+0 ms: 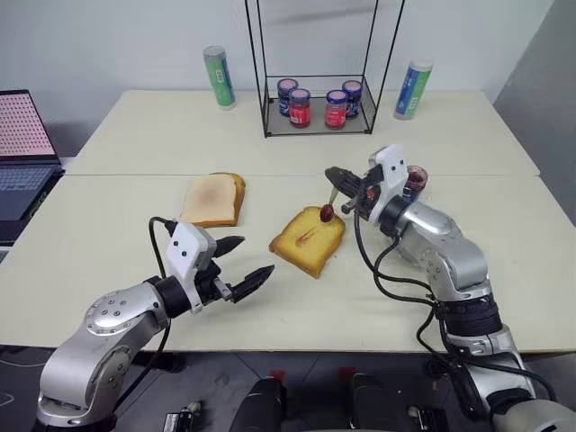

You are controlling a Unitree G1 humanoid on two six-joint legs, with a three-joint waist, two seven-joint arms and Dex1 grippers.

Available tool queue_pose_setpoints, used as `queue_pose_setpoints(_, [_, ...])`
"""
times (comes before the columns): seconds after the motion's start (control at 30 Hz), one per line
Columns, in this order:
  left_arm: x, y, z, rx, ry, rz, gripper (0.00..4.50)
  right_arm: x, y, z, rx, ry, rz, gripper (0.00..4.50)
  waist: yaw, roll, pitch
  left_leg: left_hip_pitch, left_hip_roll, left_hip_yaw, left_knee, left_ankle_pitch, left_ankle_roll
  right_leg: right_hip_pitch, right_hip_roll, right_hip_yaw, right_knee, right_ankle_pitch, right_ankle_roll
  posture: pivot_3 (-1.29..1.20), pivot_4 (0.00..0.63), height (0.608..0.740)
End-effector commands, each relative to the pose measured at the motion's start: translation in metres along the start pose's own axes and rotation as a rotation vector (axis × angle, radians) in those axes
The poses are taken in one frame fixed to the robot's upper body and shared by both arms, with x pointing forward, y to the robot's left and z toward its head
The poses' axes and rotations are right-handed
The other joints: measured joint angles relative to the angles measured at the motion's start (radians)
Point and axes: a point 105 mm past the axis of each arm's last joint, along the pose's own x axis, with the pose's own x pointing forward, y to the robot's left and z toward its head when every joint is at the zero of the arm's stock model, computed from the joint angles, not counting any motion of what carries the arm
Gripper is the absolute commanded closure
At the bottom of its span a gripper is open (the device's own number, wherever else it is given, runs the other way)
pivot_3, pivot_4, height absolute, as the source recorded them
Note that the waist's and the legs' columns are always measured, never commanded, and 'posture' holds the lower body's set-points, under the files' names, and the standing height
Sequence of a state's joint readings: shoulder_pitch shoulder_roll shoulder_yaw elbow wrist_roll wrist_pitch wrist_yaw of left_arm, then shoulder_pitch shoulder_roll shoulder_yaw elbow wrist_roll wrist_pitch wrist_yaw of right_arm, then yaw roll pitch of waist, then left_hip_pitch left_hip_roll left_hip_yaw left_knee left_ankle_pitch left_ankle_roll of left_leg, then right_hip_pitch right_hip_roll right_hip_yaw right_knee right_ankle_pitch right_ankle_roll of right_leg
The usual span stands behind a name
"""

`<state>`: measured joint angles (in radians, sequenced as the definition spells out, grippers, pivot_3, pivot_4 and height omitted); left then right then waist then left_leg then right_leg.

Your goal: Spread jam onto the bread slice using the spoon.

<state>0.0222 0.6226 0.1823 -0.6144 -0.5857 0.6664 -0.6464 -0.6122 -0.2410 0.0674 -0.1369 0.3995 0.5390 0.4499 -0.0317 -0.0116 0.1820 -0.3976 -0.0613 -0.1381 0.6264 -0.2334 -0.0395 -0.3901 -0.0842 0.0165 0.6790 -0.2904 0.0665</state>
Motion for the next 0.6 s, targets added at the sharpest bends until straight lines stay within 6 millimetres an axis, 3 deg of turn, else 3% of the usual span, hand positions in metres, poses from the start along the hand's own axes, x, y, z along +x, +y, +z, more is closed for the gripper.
queue_pose_setpoints(0.03, [-0.001,-0.001,0.008,0.032,-0.026,-0.002,0.00,0.001,0.020,0.031,-0.015,-0.113,0.081,4.49,0.000,0.000,0.000,0.000,0.000,0.000,0.000,0.000,0.000,0.000,0.000,0.000,0.000,0.000,0.000,0.00,0.150,0.740])
queue_pose_setpoints(0.13, [0.000,-0.001,0.008,0.034,-0.027,-0.002,0.00,-0.001,0.033,0.032,-0.069,-0.126,0.141,4.49,0.000,0.000,0.000,0.000,0.000,0.000,0.000,0.000,0.000,0.000,0.000,0.000,0.000,0.000,0.000,0.00,0.150,0.740])
queue_pose_setpoints(0.3, [-0.002,-0.001,0.008,0.034,-0.022,-0.001,0.00,-0.008,0.068,0.031,-0.323,-0.134,0.323,4.49,0.000,0.000,0.000,0.000,0.000,0.000,0.000,0.000,0.000,0.000,0.000,0.000,0.000,0.000,0.000,0.00,0.150,0.740])
queue_pose_setpoints(0.37, [-0.003,-0.001,0.008,0.033,-0.022,0.000,0.00,-0.010,0.075,0.021,-0.390,-0.108,0.370,4.49,0.000,0.000,0.000,0.000,0.000,0.000,0.000,0.000,0.000,0.000,0.000,0.000,0.000,0.000,0.000,0.00,0.150,0.740])
queue_pose_setpoints(0.47, [-0.002,-0.002,0.008,0.033,-0.022,-0.003,0.00,-0.011,0.072,0.012,-0.413,-0.113,0.348,4.49,0.000,0.000,0.000,0.000,0.000,0.000,0.000,0.000,0.000,0.000,0.000,-0.001,-0.001,0.000,0.000,0.00,0.150,0.740])
queue_pose_setpoints(0.53, [-0.002,-0.001,0.008,0.033,-0.024,-0.001,0.00,-0.007,0.068,0.029,-0.451,-0.172,0.315,4.49,0.000,-0.001,0.000,0.000,0.000,0.000,0.000,0.000,0.000,0.000,0.000,0.000,-0.001,0.000,0.000,0.00,0.150,0.740])
queue_pose_setpoints(0.6, [-0.002,-0.001,0.009,0.031,-0.026,0.003,0.00,-0.006,0.063,0.018,-0.488,-0.127,0.323,4.49,0.000,-0.001,0.000,0.000,0.000,0.000,0.000,0.000,0.000,0.000,0.000,0.000,0.000,0.000,0.000,0.00,0.150,0.740])
